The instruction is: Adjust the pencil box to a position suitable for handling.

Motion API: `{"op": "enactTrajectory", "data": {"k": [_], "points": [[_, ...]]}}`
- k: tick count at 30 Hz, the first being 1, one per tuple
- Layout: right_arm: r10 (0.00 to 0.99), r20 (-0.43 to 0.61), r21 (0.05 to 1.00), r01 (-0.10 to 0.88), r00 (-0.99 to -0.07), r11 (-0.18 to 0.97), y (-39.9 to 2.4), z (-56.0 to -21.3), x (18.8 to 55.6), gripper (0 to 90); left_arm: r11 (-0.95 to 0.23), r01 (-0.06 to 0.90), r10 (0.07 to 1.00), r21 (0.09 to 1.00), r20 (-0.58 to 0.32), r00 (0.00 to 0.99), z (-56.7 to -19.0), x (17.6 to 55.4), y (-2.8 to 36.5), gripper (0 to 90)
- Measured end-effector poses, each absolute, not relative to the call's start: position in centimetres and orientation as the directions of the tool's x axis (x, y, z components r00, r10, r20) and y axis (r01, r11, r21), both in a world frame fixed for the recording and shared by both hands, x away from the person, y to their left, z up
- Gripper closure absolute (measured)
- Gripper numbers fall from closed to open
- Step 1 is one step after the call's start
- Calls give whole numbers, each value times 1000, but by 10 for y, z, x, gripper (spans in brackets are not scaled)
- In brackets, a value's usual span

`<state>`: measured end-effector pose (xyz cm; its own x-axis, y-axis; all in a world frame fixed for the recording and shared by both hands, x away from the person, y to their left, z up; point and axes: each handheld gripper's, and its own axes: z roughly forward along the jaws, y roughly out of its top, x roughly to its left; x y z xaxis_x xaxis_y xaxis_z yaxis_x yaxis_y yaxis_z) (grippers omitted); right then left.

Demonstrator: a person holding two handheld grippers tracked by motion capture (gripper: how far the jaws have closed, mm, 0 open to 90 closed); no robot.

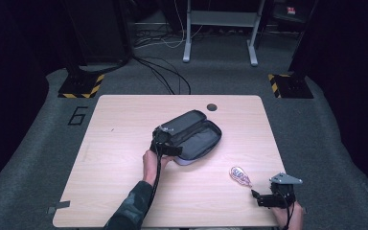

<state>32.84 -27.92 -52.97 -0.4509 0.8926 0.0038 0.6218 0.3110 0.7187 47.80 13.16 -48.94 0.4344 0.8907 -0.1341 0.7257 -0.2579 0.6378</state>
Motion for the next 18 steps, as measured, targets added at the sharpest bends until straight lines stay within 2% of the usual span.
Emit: {"op": "enactTrajectory", "data": {"k": [5, 18], "points": [[892, 5, 718, 622, -453, 312, -279, -530, 328, 13, -273, 742, 892, 612, -128, 434, -496, 478, 133, 427], [890, 3, 718, 620, -456, 315, -279, -529, 328, 23, -249, 724, 909, 644, -103, 405, -499, 473, 151, 614]]}}
